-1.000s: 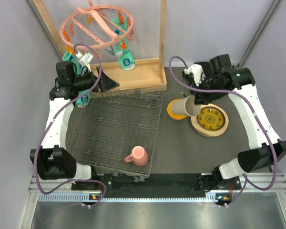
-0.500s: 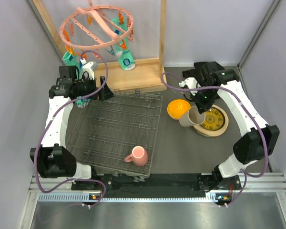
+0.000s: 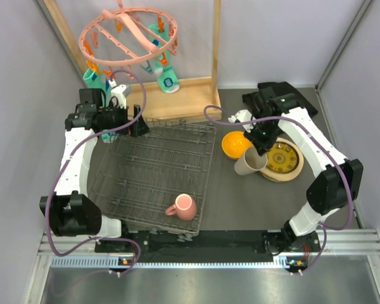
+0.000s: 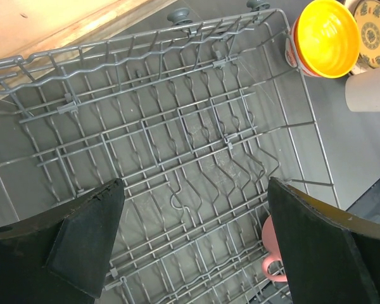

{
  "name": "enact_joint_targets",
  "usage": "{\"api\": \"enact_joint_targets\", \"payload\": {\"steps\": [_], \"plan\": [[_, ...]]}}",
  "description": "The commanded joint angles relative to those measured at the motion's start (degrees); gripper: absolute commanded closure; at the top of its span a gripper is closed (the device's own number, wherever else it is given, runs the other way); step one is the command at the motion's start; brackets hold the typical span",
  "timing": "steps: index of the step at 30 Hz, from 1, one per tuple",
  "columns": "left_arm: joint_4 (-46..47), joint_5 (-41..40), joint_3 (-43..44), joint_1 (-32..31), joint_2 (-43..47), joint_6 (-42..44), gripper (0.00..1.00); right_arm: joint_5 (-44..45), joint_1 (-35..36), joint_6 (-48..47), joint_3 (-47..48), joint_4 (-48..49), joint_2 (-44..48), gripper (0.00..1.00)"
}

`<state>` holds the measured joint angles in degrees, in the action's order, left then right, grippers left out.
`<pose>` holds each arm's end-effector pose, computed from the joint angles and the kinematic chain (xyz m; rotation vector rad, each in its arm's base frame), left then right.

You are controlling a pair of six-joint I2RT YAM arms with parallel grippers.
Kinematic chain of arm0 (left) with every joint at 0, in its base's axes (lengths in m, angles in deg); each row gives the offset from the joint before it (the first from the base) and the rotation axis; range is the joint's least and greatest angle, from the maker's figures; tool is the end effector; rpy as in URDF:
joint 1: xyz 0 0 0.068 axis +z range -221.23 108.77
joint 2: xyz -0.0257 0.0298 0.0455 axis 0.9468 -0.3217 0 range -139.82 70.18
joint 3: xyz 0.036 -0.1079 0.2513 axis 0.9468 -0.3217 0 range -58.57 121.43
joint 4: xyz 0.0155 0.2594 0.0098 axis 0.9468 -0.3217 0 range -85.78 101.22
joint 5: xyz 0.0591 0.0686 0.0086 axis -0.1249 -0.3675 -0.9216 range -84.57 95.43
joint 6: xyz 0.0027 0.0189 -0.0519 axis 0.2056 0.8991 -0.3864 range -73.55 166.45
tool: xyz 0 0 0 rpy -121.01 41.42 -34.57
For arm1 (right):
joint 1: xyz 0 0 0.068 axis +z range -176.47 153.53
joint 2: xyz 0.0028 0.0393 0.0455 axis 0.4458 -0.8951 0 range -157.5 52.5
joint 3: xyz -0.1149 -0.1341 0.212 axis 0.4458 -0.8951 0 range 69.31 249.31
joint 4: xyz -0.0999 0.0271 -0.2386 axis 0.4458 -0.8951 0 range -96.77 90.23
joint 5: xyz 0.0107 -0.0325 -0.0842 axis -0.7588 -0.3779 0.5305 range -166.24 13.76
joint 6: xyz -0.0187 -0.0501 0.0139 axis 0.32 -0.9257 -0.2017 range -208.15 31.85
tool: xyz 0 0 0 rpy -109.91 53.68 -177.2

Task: Unload the mixed dishes from the dish rack
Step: Place the cup at the center of the board.

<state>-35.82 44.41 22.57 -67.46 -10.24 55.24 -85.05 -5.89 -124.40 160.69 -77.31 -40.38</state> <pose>0.2904 -0.0046 0.3653 0.4139 2.2160 -0.6875 0.2785 0.1108 0.3249 -1.4115 2.5628 0.1851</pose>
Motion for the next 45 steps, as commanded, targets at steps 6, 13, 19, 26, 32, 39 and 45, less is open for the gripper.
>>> {"api": "enact_joint_targets", "payload": {"steps": [6, 13, 19, 26, 32, 39, 45], "plan": [[-0.9, 1.2, 0.2, 0.1, -0.1, 2.3, 0.02, 1.4, 2.3, 0.1, 1.1, -12.6, -2.7, 1.0], [-1.7, 1.4, -0.4, 0.1, 0.0, 3.7, 0.02, 2.6, 3.9, -0.2, 1.6, -13.1, -5.6, 1.0], [-2.3, 1.4, -0.2, 0.1, -0.1, 4.4, 0.02, 2.7, 3.9, -1.0, 3.3, -14.0, -8.5, 1.0], [-2.6, 1.4, -0.2, 0.1, -0.2, 5.0, 0.02, 3.3, 3.9, -1.9, 4.2, -14.7, -11.7, 1.0], [-3.1, 1.5, -0.2, 0.1, 0.0, 5.7, 0.02, 4.0, 4.5, -1.9, 5.7, -14.9, -12.9, 1.0], [-3.5, 1.8, 0.0, 0.1, -0.2, 6.0, 0.02, 4.8, 4.6, -1.8, 6.1, -14.9, -13.7, 0.91], [-3.8, 1.9, 0.2, 0.1, -0.2, 6.1, 0.02, 5.5, 5.2, -1.6, 6.6, -14.8, -13.9, 0.88]]}}
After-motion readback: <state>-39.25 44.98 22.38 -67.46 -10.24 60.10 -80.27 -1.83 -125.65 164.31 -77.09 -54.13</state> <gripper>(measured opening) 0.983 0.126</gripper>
